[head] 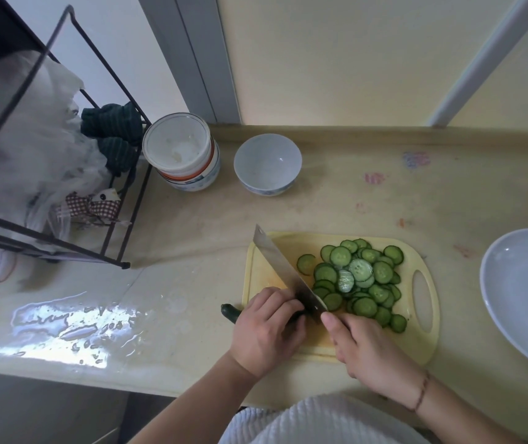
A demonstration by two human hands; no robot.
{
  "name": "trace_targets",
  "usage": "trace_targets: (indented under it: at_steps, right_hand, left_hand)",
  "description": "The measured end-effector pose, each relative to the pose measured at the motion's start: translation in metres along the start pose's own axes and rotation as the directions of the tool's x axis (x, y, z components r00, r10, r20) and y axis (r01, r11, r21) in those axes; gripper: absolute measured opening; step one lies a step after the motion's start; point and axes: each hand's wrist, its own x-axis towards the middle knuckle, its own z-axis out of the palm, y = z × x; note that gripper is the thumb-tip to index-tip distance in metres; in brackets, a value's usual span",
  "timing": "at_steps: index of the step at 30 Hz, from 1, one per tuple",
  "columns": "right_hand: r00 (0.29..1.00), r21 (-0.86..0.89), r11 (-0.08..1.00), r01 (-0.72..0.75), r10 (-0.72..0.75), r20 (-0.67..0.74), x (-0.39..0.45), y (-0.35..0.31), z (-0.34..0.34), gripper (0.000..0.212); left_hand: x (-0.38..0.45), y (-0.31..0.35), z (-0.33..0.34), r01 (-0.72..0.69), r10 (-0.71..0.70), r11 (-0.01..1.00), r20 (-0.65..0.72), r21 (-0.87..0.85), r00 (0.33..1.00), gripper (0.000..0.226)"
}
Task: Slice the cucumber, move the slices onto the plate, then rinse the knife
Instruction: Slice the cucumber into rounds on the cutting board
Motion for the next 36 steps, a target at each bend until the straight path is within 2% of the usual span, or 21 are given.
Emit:
trace_targets:
  at_steps: [4,8,13,19,30,36]
  right_hand:
    - [1.0,0.026,0.999,-0.022,0.021,0.007,-0.003,0.001,-0.009,0.052]
    - [1.0,0.016,1.0,0.024,-0.024,0.002,-0.011,-0.008,-0.009,0.053]
    - [0.998,0.059,0.997,0.058,-0.059,0.004,-0.027,-0.018,-0.009,0.062]
    - [0.996,-0.015,0.996,0.088,-0.088,-0.024,-0.031,-0.011,-0.007,0.078]
    - [0.999,-0.039,0.998,0.044,-0.043,0.02,0.0,-0.006,0.011,0.061]
    - [0.996,0.105,0.992,-0.067,0.061,0.058,0.002,0.0,-0.005,0.051]
  left_hand:
    - [0.0,0.0,-0.002,-0.006,0.006,1.0,0.004,0.014,1.0,0.009]
    - [0.0,-0.001,-0.001,-0.012,0.012,1.0,-0.004,0.013,1.0,0.007]
    - [0.0,-0.001,0.0,-0.011,0.011,1.0,-0.016,0.005,1.0,0.009]
    - [0.001,-0.001,-0.001,-0.015,0.015,1.0,-0.009,-0.003,1.0,0.008]
    - [0.0,-0.001,0.002,0.018,-0.018,1.0,-0.002,-0.007,1.0,0.009]
    - [0.0,-0.001,-0.003,0.005,-0.005,1.0,0.035,-0.001,0.999,0.011]
